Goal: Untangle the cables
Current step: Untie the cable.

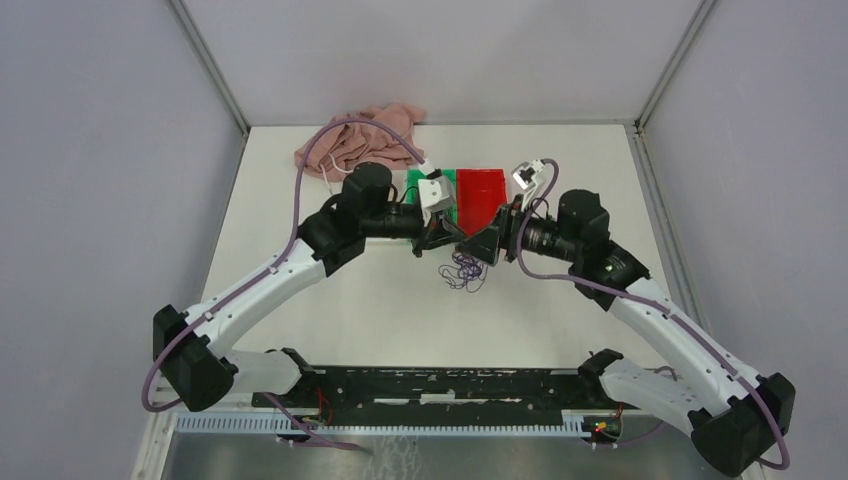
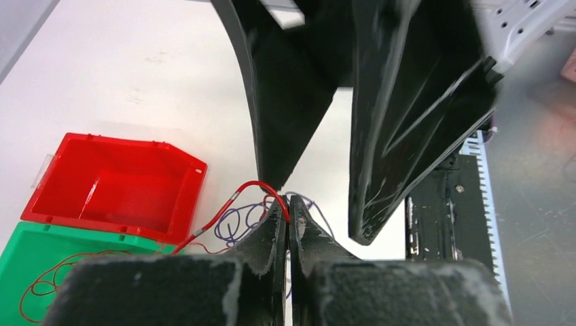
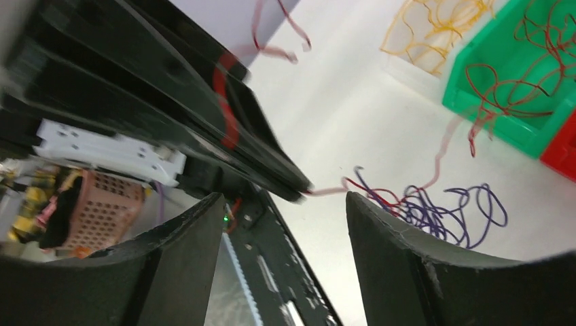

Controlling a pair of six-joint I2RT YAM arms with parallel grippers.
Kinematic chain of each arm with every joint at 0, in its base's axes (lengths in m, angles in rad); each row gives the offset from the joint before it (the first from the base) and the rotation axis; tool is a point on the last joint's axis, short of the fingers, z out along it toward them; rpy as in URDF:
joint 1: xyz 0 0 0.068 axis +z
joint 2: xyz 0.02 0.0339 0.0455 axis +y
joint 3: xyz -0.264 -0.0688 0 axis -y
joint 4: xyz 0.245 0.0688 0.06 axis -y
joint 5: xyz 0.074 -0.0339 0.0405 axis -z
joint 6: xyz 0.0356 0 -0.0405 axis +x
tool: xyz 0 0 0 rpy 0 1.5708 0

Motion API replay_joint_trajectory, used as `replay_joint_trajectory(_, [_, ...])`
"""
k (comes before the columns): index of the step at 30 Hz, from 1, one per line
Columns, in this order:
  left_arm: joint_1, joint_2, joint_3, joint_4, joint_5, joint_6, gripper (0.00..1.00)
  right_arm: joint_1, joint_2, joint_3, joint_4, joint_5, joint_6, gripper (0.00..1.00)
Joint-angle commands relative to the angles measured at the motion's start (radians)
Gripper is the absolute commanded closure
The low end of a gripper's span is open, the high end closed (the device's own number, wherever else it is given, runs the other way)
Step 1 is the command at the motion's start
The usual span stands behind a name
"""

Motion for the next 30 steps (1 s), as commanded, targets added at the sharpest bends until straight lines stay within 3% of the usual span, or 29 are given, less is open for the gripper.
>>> replay_joint_trajectory(1, [-0.006, -0.052, 0.076, 0.013, 0.074, -0.073, 0.97, 0.004, -0.078, -0.143, 0.179, -0.015, -0.179, 0.27])
replay_joint_trajectory(7, [-0.005, -0.056, 0.108, -0.02, 0.128, -0.082, 0.97, 0.005, -0.096, -0.207, 0.259, 0.07, -0.237, 0.25])
replay_joint_trajectory(13, [-0.005, -0.054, 0.128, -0.021, 0.16, -0.108, 0.97, 0.019, 0.023, -0.16, 0.353, 0.079, -0.232, 0.26])
replay_joint_trajectory(23, [-0.005, -0.05, 0.187, -0.054, 0.167, -0.09, 0.97, 0.076, 0.184, -0.184, 0.508, 0.049, -0.099, 0.45])
replay_joint_trajectory(30, [-0.005, -0.032, 0.311, -0.048, 0.149, -0.062, 0.97, 0.078, 0.23, -0.308, 0.568, 0.124, -0.034, 0.5])
